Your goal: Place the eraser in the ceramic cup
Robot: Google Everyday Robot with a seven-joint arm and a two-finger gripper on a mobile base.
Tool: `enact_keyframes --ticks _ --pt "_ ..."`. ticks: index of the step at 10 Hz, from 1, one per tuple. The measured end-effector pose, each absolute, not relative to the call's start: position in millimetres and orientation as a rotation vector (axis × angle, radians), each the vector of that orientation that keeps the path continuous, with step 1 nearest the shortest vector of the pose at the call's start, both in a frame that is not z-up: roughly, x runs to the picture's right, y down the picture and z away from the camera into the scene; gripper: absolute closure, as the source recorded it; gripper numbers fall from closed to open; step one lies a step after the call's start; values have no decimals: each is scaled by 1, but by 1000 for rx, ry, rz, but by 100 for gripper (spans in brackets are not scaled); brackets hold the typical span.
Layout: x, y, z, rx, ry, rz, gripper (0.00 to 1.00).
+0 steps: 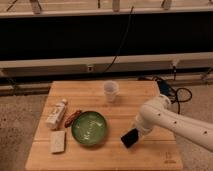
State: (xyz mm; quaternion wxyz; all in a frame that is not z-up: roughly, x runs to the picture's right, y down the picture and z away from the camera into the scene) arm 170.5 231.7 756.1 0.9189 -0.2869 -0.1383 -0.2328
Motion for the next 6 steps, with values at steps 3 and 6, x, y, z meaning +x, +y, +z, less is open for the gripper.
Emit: enact_keyframes --ticks 3,6 --pt "173 209 759 -579 -282 -489 95" --pt "175 200 759 -576 -280 -494 95"
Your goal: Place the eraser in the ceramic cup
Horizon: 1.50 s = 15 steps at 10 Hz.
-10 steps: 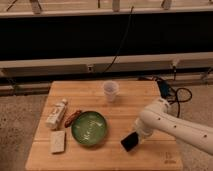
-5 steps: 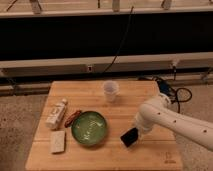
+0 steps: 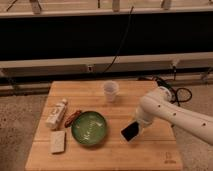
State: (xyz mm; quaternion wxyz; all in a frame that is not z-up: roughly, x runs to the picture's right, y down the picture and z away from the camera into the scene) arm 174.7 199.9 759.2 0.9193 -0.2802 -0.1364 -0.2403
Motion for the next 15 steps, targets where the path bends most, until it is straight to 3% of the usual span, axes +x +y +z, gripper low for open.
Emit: enact_keyframes --ticks 15 --pt "148 91 787 -507 -249 -571 95"
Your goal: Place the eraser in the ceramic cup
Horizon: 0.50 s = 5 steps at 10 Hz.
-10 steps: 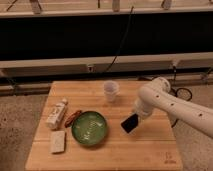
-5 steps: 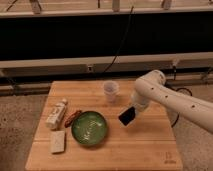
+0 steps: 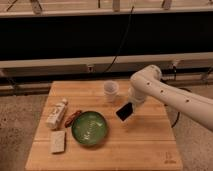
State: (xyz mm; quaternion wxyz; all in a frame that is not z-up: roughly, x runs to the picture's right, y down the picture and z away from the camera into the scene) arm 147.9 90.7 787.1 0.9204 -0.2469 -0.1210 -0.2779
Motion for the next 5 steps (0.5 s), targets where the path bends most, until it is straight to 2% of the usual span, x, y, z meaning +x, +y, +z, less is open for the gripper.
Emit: enact_keyframes --ticks 5 --pt "130 58 800 -481 -246 -607 95"
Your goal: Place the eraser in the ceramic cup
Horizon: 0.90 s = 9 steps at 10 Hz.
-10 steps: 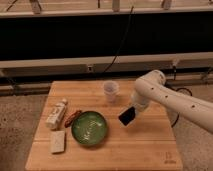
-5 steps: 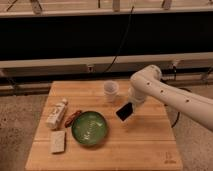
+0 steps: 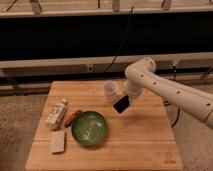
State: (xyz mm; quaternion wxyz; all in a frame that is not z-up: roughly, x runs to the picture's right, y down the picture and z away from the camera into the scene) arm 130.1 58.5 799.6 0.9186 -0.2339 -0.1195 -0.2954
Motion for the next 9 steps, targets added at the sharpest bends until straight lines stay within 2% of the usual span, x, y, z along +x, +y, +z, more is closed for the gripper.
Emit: enact_keyframes --ticks 9 --pt "99 -4 820 -417 -226 -691 95"
